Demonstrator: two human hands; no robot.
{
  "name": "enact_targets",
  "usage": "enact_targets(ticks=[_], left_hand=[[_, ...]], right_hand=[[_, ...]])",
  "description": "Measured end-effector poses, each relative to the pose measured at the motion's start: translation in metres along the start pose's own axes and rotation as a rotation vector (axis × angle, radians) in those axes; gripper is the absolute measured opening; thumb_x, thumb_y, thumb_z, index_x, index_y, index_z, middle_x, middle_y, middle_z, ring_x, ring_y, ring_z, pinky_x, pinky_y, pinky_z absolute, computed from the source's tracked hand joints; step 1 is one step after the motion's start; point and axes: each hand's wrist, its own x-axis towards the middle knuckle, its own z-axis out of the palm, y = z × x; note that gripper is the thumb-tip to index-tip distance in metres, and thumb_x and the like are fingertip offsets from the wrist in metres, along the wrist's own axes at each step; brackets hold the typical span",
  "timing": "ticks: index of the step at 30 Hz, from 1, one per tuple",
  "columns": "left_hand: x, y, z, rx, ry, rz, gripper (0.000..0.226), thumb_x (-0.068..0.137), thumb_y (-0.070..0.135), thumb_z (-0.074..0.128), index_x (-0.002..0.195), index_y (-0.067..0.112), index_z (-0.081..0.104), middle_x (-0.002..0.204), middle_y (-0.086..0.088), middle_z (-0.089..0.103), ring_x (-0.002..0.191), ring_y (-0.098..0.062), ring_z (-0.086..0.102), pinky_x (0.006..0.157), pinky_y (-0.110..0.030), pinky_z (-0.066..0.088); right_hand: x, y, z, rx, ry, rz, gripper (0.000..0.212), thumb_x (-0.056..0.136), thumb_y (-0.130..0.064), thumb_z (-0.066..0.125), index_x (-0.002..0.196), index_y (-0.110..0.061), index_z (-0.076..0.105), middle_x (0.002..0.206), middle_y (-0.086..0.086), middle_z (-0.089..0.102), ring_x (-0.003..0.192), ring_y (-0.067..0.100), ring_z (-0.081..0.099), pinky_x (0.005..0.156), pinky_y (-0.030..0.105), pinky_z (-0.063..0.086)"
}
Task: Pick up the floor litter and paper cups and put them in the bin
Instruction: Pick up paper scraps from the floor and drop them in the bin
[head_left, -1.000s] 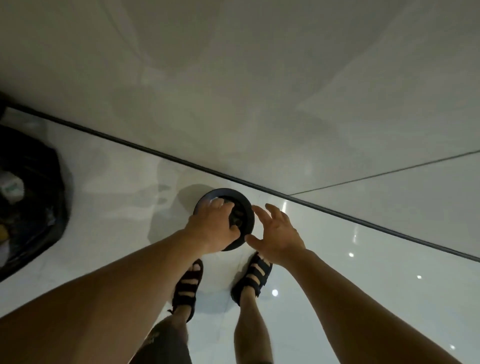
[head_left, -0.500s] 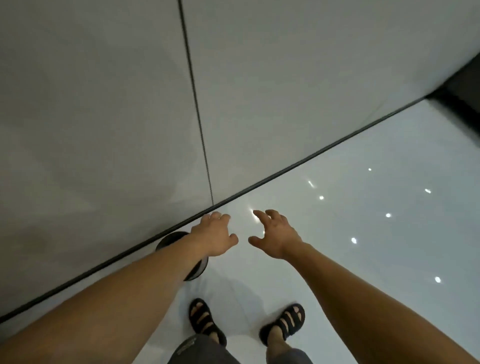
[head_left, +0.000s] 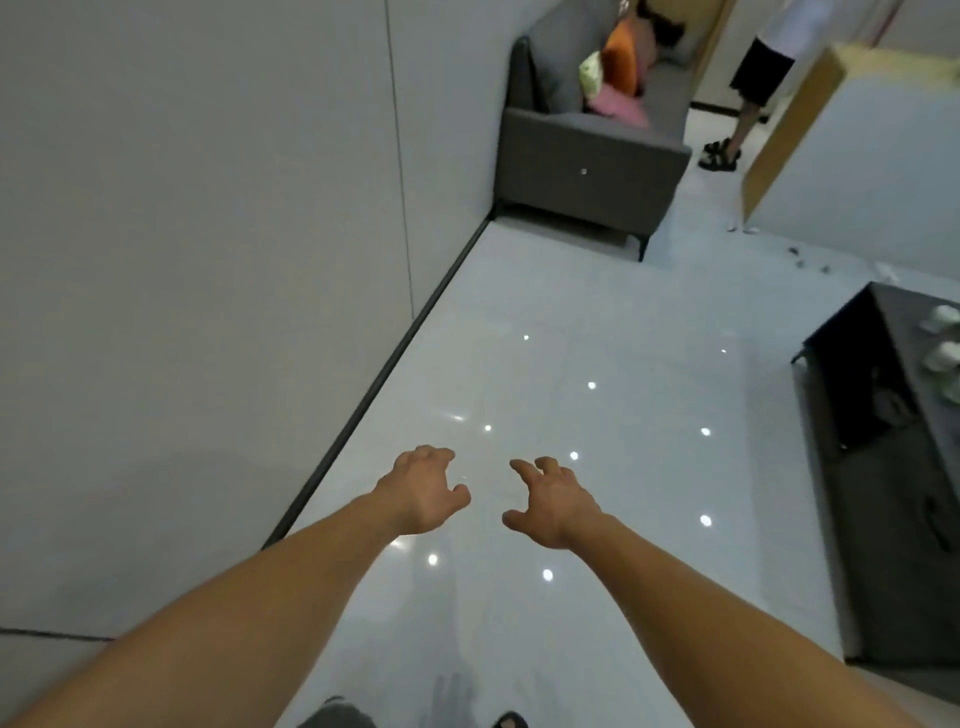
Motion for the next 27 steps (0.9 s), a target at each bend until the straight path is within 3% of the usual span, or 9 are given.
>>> enact_targets(ticks=[6,18,27], left_hand=[[0.100,0.074,-0.030,0.094,-0.101,0.115,0.070,0.093,0.045,0.047,0.151,0.019,0.020,0.155,-0.005,0.022,0.142,-0.026,0.019,0.113,-0.040,0.027],[0.344,0.196,-0.142,0.273,-0.164,0.331,0.069,0.091,0.047,0.047,0.150,0.019,0.023,0.153,-0.006,0.026,0.139,-0.028,0.025,0.110,-0.041,0.032],[0.498,0.334,-0.162,0.395,-0.188,0.436,0.070,0.090,0.047,0.048,0.149,0.020,0.024,0.153,-0.005,0.026,0.140,-0.027,0.025,0.110,-0.042,0.032]], right_hand=[[0.054,0.079,-0.061,0.071,0.058,0.150,0.080,0.089,-0.051,0.058,0.154,-0.032,0.014,0.159,0.004,0.015,0.142,0.028,0.022,0.109,0.045,0.037],[0.199,0.170,-0.203,0.240,0.161,0.416,0.076,0.092,-0.048,0.056,0.154,-0.030,0.015,0.159,0.005,0.015,0.142,0.028,0.023,0.108,0.044,0.038],[0.303,0.297,-0.284,0.304,0.214,0.525,0.078,0.090,-0.049,0.057,0.154,-0.030,0.015,0.158,0.005,0.015,0.141,0.029,0.024,0.107,0.044,0.039]])
